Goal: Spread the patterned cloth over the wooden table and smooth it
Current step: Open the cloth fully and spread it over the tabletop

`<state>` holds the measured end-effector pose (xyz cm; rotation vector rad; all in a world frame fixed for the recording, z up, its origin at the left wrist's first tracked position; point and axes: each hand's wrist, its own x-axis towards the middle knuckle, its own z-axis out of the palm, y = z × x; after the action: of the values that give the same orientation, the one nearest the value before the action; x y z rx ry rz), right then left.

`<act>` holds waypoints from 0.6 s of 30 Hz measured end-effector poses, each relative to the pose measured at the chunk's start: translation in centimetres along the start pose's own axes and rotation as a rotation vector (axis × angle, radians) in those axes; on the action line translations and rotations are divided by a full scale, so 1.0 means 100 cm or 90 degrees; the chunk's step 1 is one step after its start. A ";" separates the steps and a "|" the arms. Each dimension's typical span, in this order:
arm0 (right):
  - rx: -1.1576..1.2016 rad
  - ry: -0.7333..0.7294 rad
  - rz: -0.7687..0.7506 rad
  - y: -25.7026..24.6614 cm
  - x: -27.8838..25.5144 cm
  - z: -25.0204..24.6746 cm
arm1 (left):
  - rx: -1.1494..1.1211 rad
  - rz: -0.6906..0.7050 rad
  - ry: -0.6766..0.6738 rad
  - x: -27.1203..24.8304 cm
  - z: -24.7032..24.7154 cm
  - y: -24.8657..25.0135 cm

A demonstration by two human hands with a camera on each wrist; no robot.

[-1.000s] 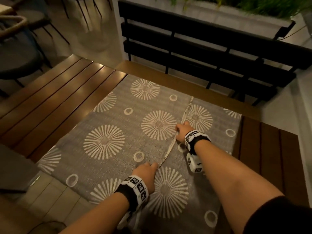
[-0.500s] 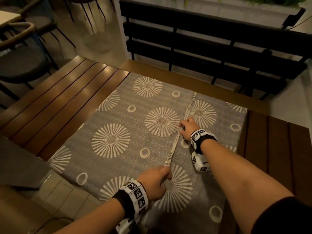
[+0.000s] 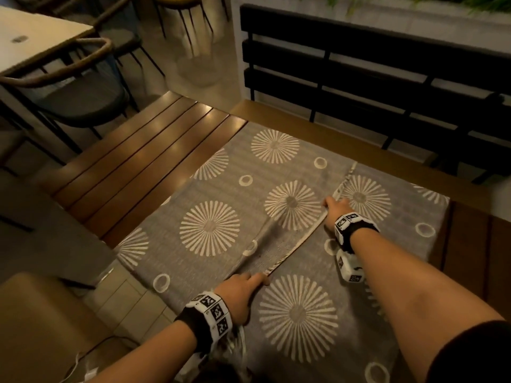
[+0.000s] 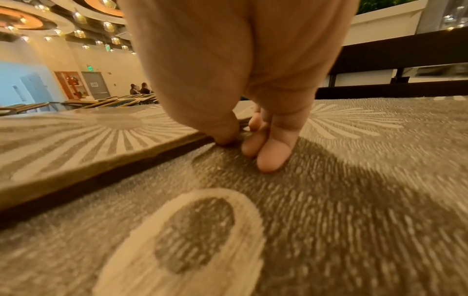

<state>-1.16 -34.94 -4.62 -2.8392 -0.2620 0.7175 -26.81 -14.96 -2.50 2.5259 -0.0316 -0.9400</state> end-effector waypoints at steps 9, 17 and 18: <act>-0.069 0.024 -0.035 -0.012 0.024 -0.028 | -0.135 0.060 0.405 -0.010 -0.022 -0.027; 0.019 0.028 -0.085 -0.064 0.041 -0.056 | -0.040 -0.125 0.317 -0.010 -0.070 -0.066; 0.015 -0.009 -0.096 -0.066 0.043 -0.049 | -0.030 -0.150 0.273 -0.012 -0.067 -0.068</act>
<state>4.15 -28.42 -0.74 -2.7562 -0.4612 0.7043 -24.35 -6.01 -0.07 2.6703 0.4218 -0.4532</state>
